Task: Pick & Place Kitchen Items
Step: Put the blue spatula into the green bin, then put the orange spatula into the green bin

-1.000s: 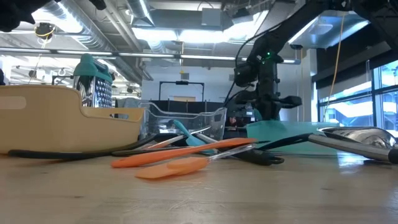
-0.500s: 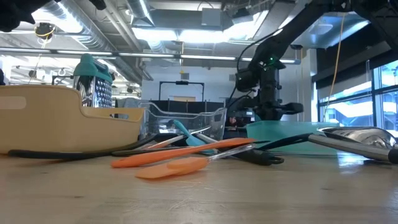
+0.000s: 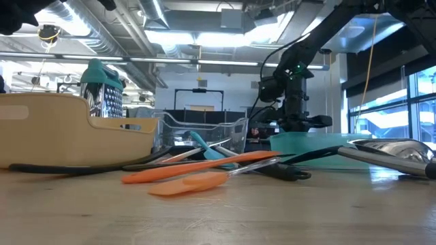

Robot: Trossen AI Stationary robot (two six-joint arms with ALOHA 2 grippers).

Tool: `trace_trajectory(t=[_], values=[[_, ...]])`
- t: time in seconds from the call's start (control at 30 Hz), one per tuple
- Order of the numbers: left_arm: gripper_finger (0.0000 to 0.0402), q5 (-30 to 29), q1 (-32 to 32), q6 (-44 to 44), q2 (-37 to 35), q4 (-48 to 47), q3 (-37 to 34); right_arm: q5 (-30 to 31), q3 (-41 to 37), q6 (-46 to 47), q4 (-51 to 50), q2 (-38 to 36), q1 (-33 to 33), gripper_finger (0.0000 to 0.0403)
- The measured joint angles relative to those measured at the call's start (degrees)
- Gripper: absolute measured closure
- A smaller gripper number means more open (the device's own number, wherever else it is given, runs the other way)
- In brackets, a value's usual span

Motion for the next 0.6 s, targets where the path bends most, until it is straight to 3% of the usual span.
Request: trace_trajectory(t=[0.17,0.4,0.6], values=[[0.0394,0.0,0.0,0.0,0.0,0.0,0.0,0.0,0.0,-1.6,0.1,0.0,0.0,0.0384],[0.0394,0.0,0.0,0.5,0.0,0.0,0.0,0.0,0.0,-2.4,0.2,0.0,0.0,0.0323],[0.0394,0.0,0.0,0.5,0.0,0.0,0.0,-0.8,0.9,-4.6,-0.2,0.0,0.4,0.0295]])
